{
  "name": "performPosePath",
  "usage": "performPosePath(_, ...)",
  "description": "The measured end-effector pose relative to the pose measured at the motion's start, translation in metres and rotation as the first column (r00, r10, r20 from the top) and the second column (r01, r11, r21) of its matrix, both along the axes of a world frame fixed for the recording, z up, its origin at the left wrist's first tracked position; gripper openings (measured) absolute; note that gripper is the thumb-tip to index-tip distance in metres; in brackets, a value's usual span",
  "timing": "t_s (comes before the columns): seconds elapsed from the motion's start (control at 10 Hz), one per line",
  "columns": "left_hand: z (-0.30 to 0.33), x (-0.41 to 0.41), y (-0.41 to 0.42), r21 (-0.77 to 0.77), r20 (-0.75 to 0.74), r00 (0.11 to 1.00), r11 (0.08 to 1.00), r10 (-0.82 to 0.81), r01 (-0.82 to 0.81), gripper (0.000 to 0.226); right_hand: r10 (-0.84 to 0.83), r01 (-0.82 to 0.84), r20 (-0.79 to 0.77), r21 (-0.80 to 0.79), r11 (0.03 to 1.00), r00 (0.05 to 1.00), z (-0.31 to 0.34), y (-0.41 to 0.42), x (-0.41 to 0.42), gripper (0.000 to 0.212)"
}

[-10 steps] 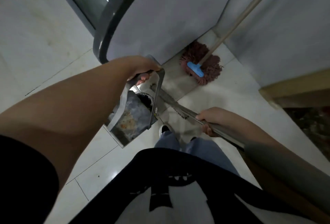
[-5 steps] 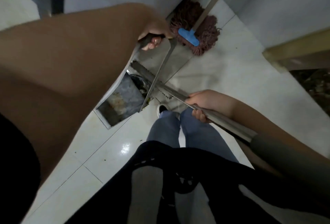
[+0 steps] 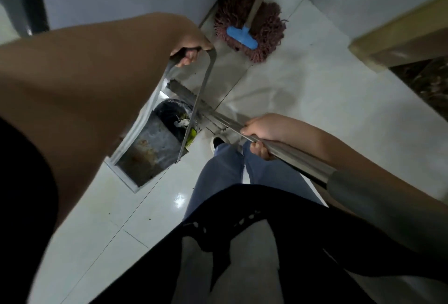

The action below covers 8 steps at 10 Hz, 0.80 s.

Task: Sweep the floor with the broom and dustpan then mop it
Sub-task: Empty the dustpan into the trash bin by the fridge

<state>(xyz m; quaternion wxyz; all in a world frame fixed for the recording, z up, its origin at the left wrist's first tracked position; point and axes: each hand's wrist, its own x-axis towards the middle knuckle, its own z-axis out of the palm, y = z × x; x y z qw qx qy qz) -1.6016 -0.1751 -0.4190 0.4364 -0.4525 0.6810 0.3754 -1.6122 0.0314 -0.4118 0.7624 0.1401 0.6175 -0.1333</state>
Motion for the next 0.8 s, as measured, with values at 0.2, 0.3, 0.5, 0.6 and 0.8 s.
performPosePath(0.2, 0.009, 0.000, -0.010, 0.137, 0.030, 0.987, 0.977, 0.158, -0.161, 0.022, 0.003, -0.003, 0.000, -0.027, 1.000, 1.000, -0.005, 0.012, -0.002, 0.031)
performPosePath(0.3, 0.012, -0.006, 0.006, 0.130, 0.049, 0.995, 0.987, 0.091, -0.097, 0.027, 0.019, -0.020, -0.018, -0.041, 0.999, 1.000, -0.006, 0.015, -0.003, 0.026)
performPosePath(0.5, 0.032, -0.011, 0.021, 0.110, 0.079, 0.997, 0.993, 0.027, -0.036, 0.037, -0.039, 0.039, 0.012, -0.024, 0.999, 0.999, 0.000, 0.031, -0.013, 0.026)
performPosePath(0.6, 0.053, -0.004, 0.013, 0.085, 0.047, 0.995, 0.992, 0.087, -0.091, 0.037, -0.115, 0.117, 0.071, -0.015, 0.993, 0.991, 0.009, 0.037, -0.021, 0.030)
performPosePath(0.8, 0.096, 0.012, 0.002, 0.077, -0.016, 0.978, 0.975, 0.209, -0.207, 0.039, -0.141, 0.142, 0.055, -0.019, 0.990, 0.988, 0.029, 0.044, -0.041, 0.032)
